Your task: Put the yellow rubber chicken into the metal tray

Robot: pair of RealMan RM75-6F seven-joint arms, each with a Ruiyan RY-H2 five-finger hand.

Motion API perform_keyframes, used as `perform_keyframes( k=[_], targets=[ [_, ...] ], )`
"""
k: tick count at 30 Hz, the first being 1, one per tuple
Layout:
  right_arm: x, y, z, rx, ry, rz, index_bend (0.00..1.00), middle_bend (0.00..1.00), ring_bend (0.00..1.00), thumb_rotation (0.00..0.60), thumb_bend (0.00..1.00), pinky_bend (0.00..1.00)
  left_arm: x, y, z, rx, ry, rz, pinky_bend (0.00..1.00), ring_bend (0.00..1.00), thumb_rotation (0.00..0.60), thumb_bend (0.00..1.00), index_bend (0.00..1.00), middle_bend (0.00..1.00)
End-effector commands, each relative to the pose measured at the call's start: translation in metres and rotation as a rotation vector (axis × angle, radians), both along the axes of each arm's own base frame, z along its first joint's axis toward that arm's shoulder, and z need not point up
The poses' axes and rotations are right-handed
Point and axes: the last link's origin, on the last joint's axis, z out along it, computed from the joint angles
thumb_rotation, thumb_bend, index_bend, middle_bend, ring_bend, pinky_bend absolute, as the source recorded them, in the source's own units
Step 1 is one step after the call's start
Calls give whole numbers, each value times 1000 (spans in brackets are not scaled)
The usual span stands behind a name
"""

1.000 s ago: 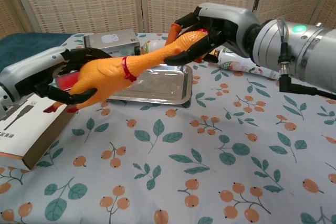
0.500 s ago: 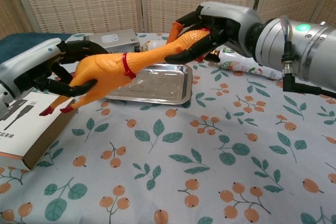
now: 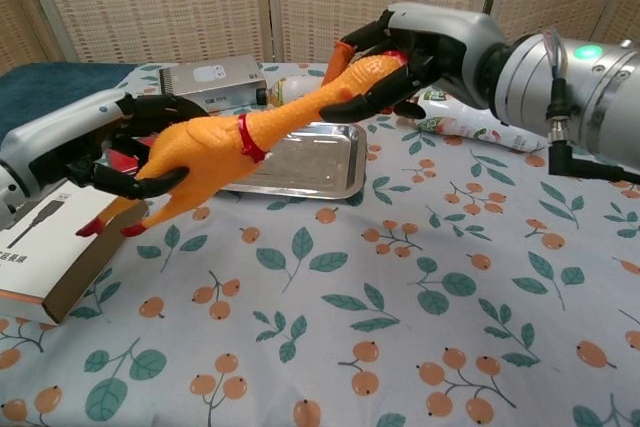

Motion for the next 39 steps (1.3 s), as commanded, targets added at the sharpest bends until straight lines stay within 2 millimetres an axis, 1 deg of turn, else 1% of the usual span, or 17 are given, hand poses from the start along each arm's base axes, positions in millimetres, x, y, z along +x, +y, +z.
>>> perform_keyframes(
  k=[1, 3, 4, 5, 7, 11, 14, 17, 19, 22, 24, 28, 33, 39],
  targets=[
    [-2, -1, 0, -4, 6, -1, 994, 658, 788, 600, 285, 873, 0, 0, 5, -58, 16, -14, 6, 0, 600, 380, 0, 0],
    [-3, -1, 0, -5, 8, -1, 994, 658, 788, 600, 286, 873, 1, 0, 6, -69, 12, -17, 0, 0, 600, 353, 0, 0],
    [-4, -2, 1, -8, 12, 0, 994, 658, 788, 600, 285, 873, 2, -2, 7, -99, -2, -17, 0, 0, 600, 338, 0, 0],
    [-6, -3, 1, -14, 22, 0, 994, 658, 788, 600, 285, 873, 7, -5, 9, -181, -40, -10, 0, 0, 600, 322, 0, 0],
    [-6, -3, 2, -8, 4, -12, 994, 658, 788, 600, 285, 873, 8, -4, 15, -203, -48, -22, 0, 0, 600, 313, 0, 0],
    [-8, -4, 6, -13, -2, -16, 994, 658, 788, 600, 285, 873, 8, -3, 20, -175, -48, -37, 0, 0, 600, 311, 0, 0],
    [-11, -6, 12, -29, -5, -23, 994, 658, 788, 600, 285, 873, 7, 3, 29, -88, -22, -55, 0, 0, 600, 306, 0, 0],
    [-16, -12, 19, -60, -20, -42, 994, 658, 788, 600, 285, 873, -1, 10, 44, 16, 16, -49, 0, 0, 600, 304, 0, 0],
    [-18, -16, 24, -87, -31, -51, 994, 658, 788, 600, 285, 873, -8, 13, 54, 55, 30, -29, 0, 0, 600, 297, 0, 0],
    [-24, -26, 29, -140, -51, -69, 994, 658, 788, 600, 285, 873, -21, 16, 70, 103, 29, 15, 0, 0, 600, 291, 0, 0],
    [-28, -33, 29, -175, -75, -88, 994, 658, 788, 600, 285, 873, -31, 17, 79, 122, 27, 41, 0, 0, 600, 292, 0, 0],
    [-37, -49, 16, -205, -159, -156, 994, 659, 788, 600, 285, 873, -48, 18, 86, 136, 37, 77, 0, 0, 600, 294, 0, 0],
    [-48, -67, -17, -210, -266, -244, 995, 660, 788, 600, 285, 873, -61, 22, 89, 143, 61, 94, 0, 0, 600, 300, 0, 0],
    [-54, -80, -62, -178, -336, -306, 995, 660, 788, 600, 285, 873, -67, 30, 92, 156, 62, 104, 0, 0, 600, 309, 0, 0]
  ],
)
